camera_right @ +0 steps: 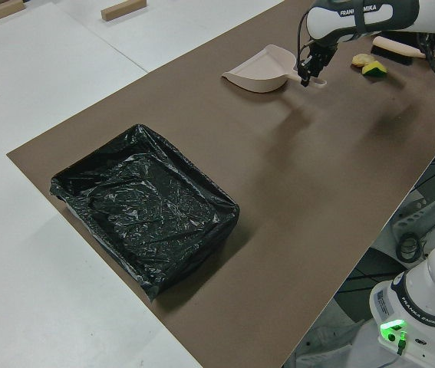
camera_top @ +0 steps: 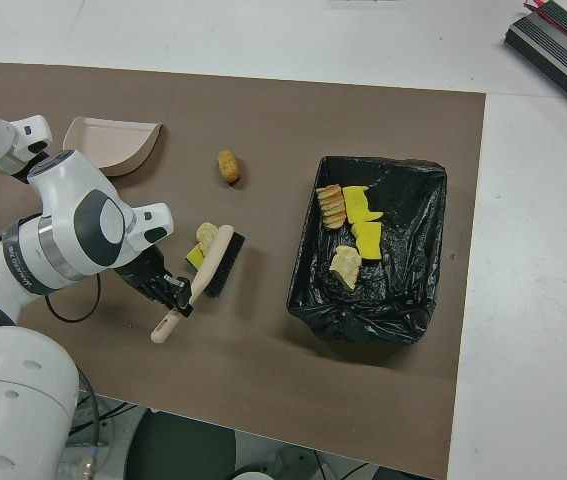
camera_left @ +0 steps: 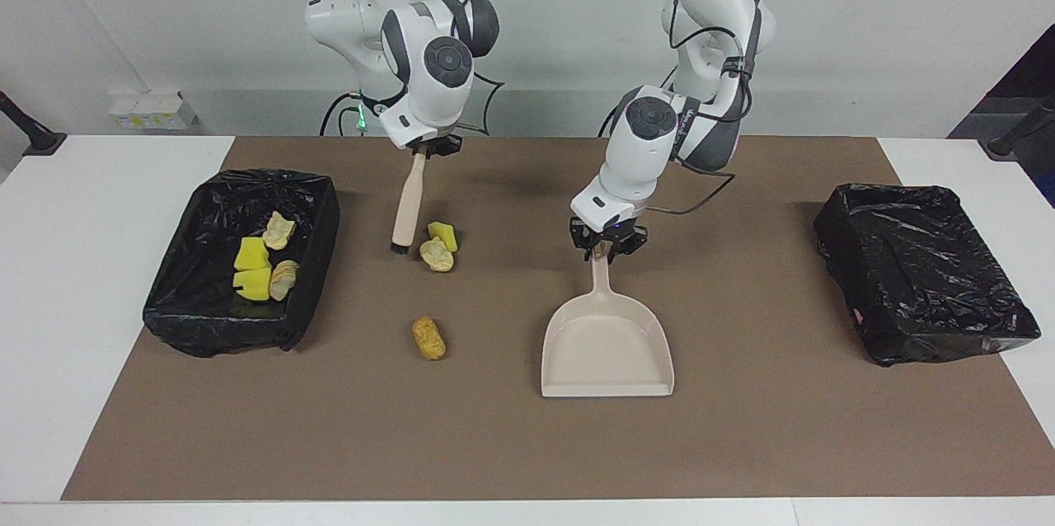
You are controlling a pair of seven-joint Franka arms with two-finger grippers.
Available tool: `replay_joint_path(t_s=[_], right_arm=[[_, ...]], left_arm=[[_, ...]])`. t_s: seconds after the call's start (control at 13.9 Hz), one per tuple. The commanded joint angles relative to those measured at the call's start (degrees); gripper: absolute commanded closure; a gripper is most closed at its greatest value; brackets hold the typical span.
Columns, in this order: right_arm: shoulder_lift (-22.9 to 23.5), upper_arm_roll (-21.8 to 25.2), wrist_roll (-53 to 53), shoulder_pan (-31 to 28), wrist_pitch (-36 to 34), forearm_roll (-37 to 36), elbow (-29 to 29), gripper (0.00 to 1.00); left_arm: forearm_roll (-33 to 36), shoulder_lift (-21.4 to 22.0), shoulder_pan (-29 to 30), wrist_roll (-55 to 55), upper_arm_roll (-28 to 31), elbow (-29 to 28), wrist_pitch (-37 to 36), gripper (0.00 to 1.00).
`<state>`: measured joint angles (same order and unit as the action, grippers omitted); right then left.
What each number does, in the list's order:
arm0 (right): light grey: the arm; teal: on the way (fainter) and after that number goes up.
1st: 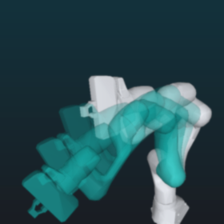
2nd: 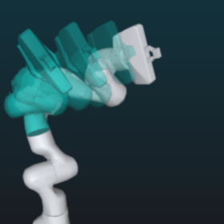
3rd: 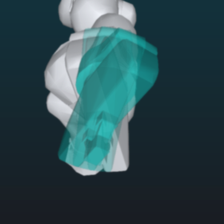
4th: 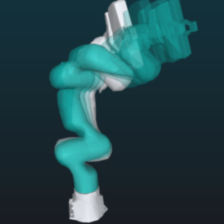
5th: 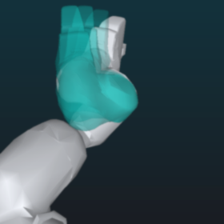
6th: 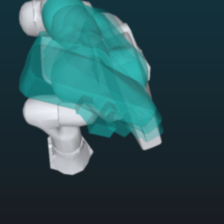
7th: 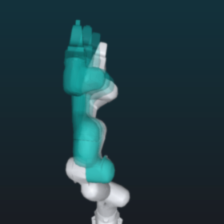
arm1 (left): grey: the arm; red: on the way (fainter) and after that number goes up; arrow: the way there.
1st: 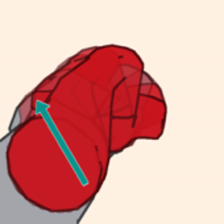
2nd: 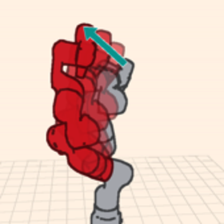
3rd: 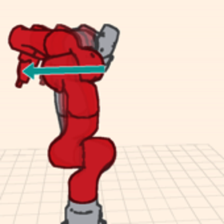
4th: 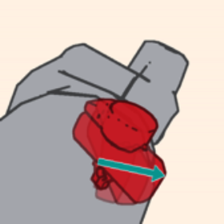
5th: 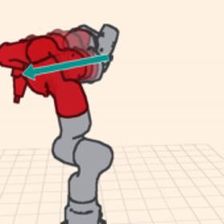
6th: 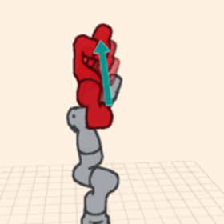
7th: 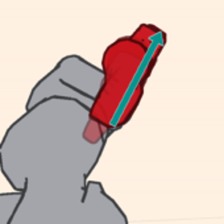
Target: Sweep and dump trash in bin
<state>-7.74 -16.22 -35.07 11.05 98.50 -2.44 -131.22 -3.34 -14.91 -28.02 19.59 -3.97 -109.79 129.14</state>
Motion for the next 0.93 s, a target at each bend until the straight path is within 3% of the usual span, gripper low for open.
replay_joint_path(t_s=[0.0,0.07,0.29,0.5,0.72,0.86], right_arm=[[-2.5,-0.3,1.2,-0.3,3.2,2.7,-2.2,1.0],[-2.1,-0.3,1.6,-0.3,4.6,3.3,-2.2,1.0],[-1.2,-0.3,3.9,-0.5,8.3,6.2,-1.9,1.0],[3.1,-0.4,4.3,-0.2,13.5,8.4,-0.1,1.0],[7.0,-0.3,4.5,-0.2,8.9,9.1,6.8,1.0],[7.7,-0.4,4.0,-0.1,5.1,8.4,9.5,1.0]], left_arm=[[5.5,0.6,-0.1,-5.0,0.5,-0.3,0.0,1.0],[8.5,1.0,0.0,-10.0,0.5,-0.3,-0.6,1.0],[8.9,3.6,2.6,-28.2,0.9,0.1,-5.7,1.0],[8.8,8.9,7.7,-48.6,0.9,-0.1,-13.9,1.0],[8.5,14.0,13.8,-69.5,0.8,-0.7,-22.2,1.0],[7.6,16.2,14.9,-75.8,0.9,-2.4,-25.9,1.0]])
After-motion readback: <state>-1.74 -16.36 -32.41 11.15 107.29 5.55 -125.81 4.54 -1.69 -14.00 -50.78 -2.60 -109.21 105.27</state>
